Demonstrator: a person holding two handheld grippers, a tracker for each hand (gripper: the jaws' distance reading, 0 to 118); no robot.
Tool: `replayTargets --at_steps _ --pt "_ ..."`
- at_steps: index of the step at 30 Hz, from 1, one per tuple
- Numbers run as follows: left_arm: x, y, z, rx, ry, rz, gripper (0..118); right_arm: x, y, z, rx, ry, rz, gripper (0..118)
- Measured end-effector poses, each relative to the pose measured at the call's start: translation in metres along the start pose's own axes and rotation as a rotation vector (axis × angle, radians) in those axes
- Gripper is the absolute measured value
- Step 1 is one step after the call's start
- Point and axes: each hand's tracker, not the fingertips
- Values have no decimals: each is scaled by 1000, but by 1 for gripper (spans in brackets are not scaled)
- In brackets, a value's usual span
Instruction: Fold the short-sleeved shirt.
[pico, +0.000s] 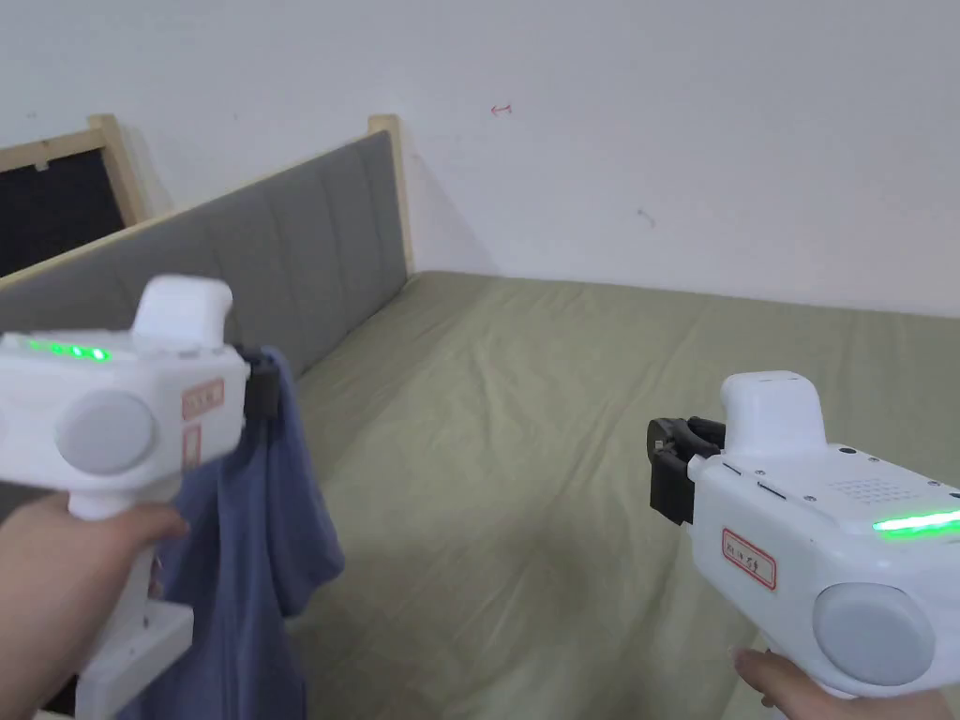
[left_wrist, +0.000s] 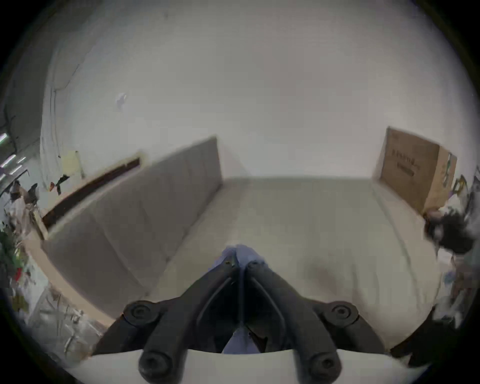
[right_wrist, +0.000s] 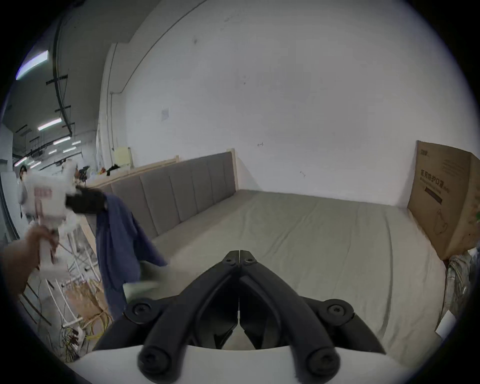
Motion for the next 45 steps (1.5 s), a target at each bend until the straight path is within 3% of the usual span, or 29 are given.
replayTargets --at_steps 4,7,12,17,23,27,29,31,32,33,34,36,40,44,45 --pt "57 64 22 112 -151 -88 0 27 17 38 88 -73 -23 0" --pt "115 93 30 138 -305 -64 0 55 28 68 123 -140 -51 0" --pt "214 96 10 104 -614 -48 0 109 31 121 167 -292 -110 0" --pt "335 57 -20 -71 -853 -63 0 152 17 158 162 -448 -99 0" --pt "428 -27 -83 -387 -854 -230 0 192 -17 174 99 -544 -143 0" --pt "453 -93 -128 -694 -741 -312 1 210 -45 167 13 -544 -213 0" --pt "449 -120 -145 -776 -702 -320 9 214 -55 162 -12 -536 -224 0" --pt "439 -133 -155 -830 -680 -309 33 217 -61 156 -34 -531 -232 0" --pt "433 -138 -157 -853 -666 -289 33 218 -64 152 -42 -525 -239 0" --pt "426 -139 -160 -856 -648 -292 70 218 -65 150 -46 -519 -245 0" --pt "416 -136 -157 -829 -656 -272 87 218 -66 148 -47 -512 -252 0" --pt "396 -123 -147 -685 -646 -211 88 218 -67 144 -49 -501 -259 0" --pt "336 -87 -109 -376 -635 -46 108 213 -65 142 -46 -488 -247 0" --pt "292 -71 -64 -81 -439 -55 107 205 -63 148 -29 -491 -223 0" --pt "286 -71 -59 -75 -430 -51 102 205 -63 148 -28 -491 -221 0"
